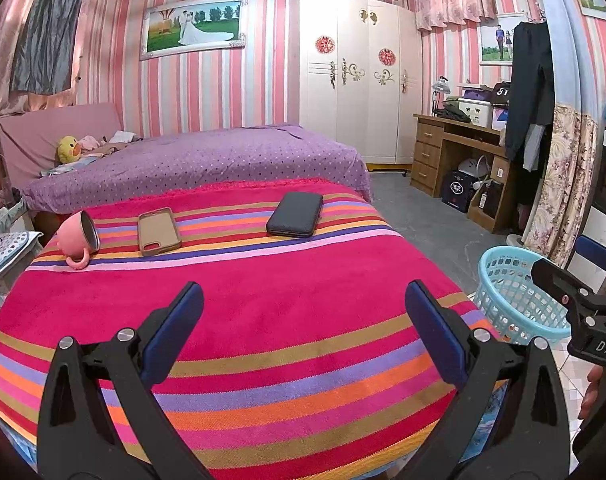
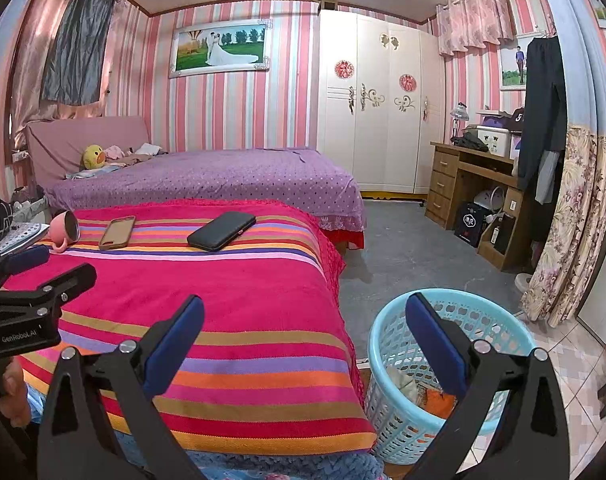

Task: Collect trash

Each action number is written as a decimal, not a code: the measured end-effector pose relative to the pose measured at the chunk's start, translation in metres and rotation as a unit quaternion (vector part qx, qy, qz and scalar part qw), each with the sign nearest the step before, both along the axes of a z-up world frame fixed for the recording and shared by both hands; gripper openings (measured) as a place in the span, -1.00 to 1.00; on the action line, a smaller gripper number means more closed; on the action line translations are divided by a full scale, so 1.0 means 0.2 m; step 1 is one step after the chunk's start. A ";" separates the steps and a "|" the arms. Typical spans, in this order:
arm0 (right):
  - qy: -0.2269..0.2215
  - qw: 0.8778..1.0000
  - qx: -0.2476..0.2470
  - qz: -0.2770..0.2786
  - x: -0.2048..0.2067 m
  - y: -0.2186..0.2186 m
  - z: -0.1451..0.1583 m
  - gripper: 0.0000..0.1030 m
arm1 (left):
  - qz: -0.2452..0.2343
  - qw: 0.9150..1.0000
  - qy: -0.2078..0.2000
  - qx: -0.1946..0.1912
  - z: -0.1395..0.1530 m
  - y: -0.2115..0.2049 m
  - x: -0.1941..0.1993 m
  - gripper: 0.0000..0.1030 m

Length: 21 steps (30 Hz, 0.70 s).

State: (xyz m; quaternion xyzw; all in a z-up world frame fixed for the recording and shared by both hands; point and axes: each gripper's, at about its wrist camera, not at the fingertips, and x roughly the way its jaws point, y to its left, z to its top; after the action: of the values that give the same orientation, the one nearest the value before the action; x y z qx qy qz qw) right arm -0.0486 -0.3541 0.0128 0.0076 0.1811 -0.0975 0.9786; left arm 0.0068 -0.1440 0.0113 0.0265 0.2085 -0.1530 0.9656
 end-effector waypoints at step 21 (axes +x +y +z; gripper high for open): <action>-0.003 1.000 -0.002 0.000 0.00 0.00 0.02 0.91 | 0.003 1.000 -0.003 -0.003 0.01 0.01 0.00 0.89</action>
State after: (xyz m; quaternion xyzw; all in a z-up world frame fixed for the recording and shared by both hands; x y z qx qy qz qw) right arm -0.0488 -0.3533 0.0165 0.0056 0.1781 -0.0981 0.9791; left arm 0.0065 -0.1426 0.0141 0.0236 0.2053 -0.1507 0.9668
